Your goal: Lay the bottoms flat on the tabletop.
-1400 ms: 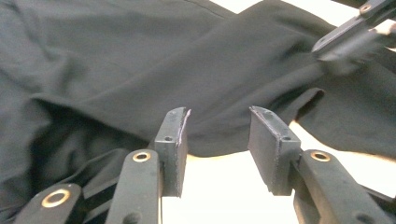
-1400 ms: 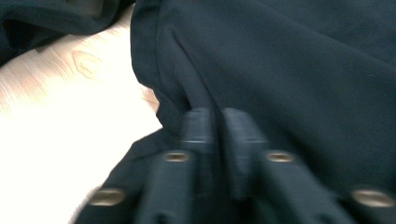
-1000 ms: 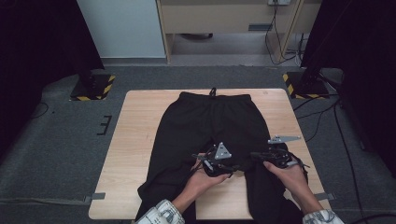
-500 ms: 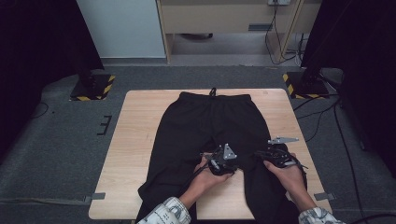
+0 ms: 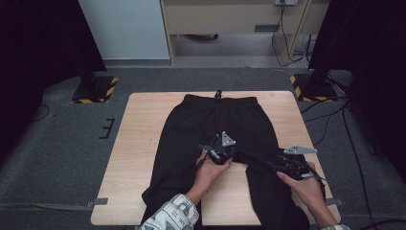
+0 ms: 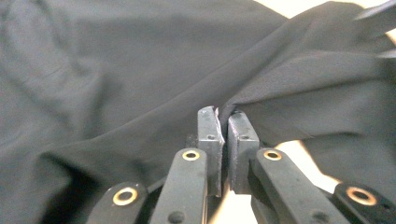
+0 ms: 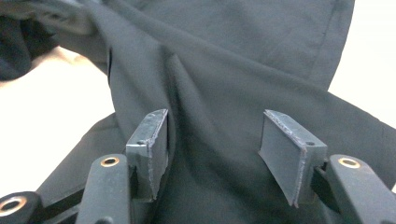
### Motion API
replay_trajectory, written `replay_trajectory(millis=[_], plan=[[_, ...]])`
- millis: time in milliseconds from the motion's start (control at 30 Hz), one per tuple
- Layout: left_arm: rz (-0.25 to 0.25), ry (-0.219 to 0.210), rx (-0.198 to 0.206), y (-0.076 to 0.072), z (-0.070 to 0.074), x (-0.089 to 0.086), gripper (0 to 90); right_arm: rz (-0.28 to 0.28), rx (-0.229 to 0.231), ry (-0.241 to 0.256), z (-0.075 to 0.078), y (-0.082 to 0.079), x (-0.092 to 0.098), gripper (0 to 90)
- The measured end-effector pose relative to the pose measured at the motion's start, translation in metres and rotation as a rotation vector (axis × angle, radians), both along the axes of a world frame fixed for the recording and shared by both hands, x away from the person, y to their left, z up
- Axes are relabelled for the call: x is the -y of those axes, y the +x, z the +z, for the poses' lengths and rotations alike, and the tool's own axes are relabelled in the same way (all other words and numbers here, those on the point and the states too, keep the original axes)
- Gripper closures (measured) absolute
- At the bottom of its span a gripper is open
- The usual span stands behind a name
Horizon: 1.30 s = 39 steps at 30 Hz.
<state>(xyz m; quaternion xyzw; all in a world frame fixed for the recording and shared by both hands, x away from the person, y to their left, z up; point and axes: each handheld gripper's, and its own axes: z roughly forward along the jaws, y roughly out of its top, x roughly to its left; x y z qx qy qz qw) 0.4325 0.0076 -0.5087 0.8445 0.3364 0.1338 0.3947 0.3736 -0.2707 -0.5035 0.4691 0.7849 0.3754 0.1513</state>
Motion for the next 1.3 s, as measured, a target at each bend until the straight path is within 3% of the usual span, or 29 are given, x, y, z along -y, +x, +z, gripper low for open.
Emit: replay_trajectory(millis=[133,300,333,433,567,633,667,767,900,1000,1033,1067,1167,1300], plan=[[0.02,-0.01,-0.04,0.009,-0.01,-0.007,84.4,0.032,0.013,0.005,-0.003,-0.004,-0.008,41.8],[0.001,0.004,-0.04,0.006,-0.015,-0.007,83.6,0.067,-0.012,-0.039,-0.015,-0.003,-0.019,38.1],[-0.011,0.009,-0.039,0.002,-0.015,-0.008,83.3,0.084,-0.02,-0.064,-0.023,-0.002,-0.023,33.6],[-0.029,0.005,-0.034,-0.005,-0.014,-0.009,83.1,0.11,0.024,-0.109,-0.027,-0.007,-0.028,30.0],[-0.06,-0.001,-0.027,-0.018,-0.01,-0.011,82.8,0.133,0.027,-0.124,-0.026,-0.015,-0.029,30.1],[-0.085,0.0,-0.024,-0.027,-0.007,-0.011,82.1,0.158,0.001,-0.126,-0.025,-0.028,-0.025,30.6],[-0.114,-0.011,-0.026,-0.038,-0.004,-0.013,81.9,0.178,-0.004,-0.136,-0.024,-0.035,-0.024,30.6],[-0.143,-0.027,-0.032,-0.047,-0.001,-0.014,81.4,0.202,-0.034,-0.148,-0.019,-0.05,-0.019,31.0],[-0.18,-0.02,-0.048,-0.059,0.0,-0.016,81.1,0.174,-0.007,-0.091,-0.012,-0.055,-0.007,29.8],[-0.176,0.003,-0.048,-0.057,-0.004,-0.015,80.1,0.077,0.043,-0.033,0.001,-0.05,0.013,29.6],[-0.176,0.003,-0.048,-0.057,-0.004,-0.015,79.8,0.077,0.043,-0.033,0.001,-0.05,0.013,29.6],[-0.164,-0.003,-0.055,-0.054,-0.005,-0.015,79.8,0.012,0.05,-0.041,0.003,-0.043,0.024,29.7],[-0.151,-0.012,-0.061,-0.05,-0.008,-0.015,79.8,-0.077,0.032,-0.035,-0.001,-0.031,0.04,31.7],[-0.155,-0.009,-0.067,-0.05,-0.009,-0.015,79.7,-0.105,-0.007,-0.026,-0.01,-0.021,0.047,30.9]])
